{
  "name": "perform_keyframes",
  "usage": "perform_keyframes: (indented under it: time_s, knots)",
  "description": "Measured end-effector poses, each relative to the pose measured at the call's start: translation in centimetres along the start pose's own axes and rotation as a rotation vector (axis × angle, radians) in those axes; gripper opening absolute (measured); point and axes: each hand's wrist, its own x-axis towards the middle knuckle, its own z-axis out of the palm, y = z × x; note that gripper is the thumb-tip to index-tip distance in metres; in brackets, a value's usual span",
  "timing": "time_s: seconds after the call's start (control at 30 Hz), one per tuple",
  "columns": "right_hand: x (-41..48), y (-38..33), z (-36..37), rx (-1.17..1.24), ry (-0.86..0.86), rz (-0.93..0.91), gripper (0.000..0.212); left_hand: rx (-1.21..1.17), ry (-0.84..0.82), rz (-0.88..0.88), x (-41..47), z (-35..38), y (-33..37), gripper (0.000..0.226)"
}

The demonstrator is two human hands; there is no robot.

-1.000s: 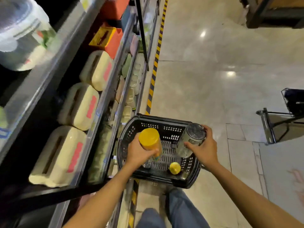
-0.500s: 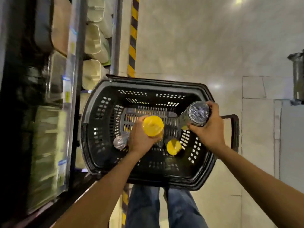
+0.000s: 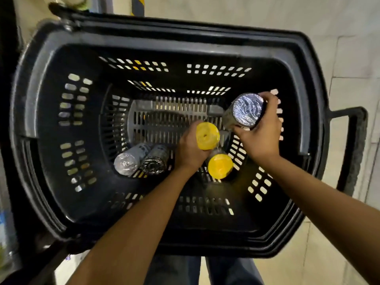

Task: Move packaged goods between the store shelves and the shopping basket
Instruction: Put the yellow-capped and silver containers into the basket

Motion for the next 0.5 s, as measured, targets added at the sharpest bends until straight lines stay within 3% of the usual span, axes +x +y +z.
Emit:
perform_keyframes:
  time_s: [0.27, 0.5]
  knots:
    - [0.2, 1.9, 1.0, 0.009, -0.048, 0.043, 0.079, 0.054, -0.034, 0.021, 0.3, 1.1, -2.3, 0.069]
    - [-0.9, 2.6, 1.4, -0.008, -0.081, 0.066, 0.081, 0.237, -0.317, 0.052, -0.9, 0.0, -4.4, 0.066]
